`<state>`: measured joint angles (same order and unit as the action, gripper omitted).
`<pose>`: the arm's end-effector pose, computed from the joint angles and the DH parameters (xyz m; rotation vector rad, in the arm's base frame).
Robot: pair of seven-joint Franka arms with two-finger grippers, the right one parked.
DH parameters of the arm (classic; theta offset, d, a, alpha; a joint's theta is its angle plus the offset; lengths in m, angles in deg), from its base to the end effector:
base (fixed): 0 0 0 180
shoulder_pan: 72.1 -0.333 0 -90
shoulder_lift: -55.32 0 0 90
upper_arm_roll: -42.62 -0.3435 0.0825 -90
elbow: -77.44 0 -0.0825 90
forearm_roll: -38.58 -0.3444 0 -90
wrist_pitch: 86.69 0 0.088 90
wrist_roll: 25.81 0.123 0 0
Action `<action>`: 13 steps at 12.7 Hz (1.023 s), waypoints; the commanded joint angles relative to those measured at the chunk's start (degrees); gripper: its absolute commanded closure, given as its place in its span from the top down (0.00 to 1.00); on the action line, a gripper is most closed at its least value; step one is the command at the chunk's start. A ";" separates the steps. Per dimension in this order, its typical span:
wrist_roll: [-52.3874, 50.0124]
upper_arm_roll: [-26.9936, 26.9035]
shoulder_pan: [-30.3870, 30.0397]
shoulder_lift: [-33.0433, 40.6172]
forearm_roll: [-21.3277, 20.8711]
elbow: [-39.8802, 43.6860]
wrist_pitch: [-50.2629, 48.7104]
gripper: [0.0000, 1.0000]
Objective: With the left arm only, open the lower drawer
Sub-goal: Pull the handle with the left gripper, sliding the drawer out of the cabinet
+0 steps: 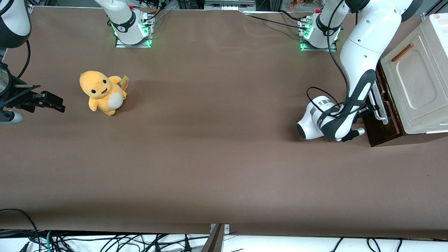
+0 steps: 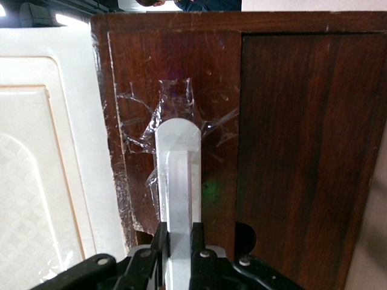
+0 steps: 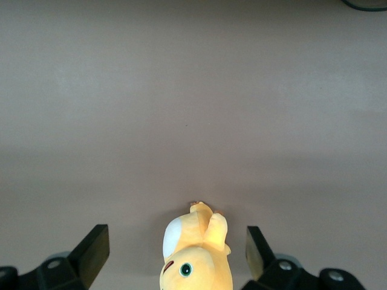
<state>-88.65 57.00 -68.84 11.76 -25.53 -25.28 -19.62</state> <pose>0.5347 -0.0148 0.2082 -1.6094 -0.2559 0.2890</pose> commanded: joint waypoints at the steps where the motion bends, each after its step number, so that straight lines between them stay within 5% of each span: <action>1: 0.17 0.12 1.66 0.50 0.56 0.42 -2.56 0.06; 13: 0.00 2.58 3.51 0.67 5.22 3.23 -5.90 0.06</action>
<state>-88.86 59.13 -66.04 11.77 -22.51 -23.14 -21.99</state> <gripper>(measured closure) 0.815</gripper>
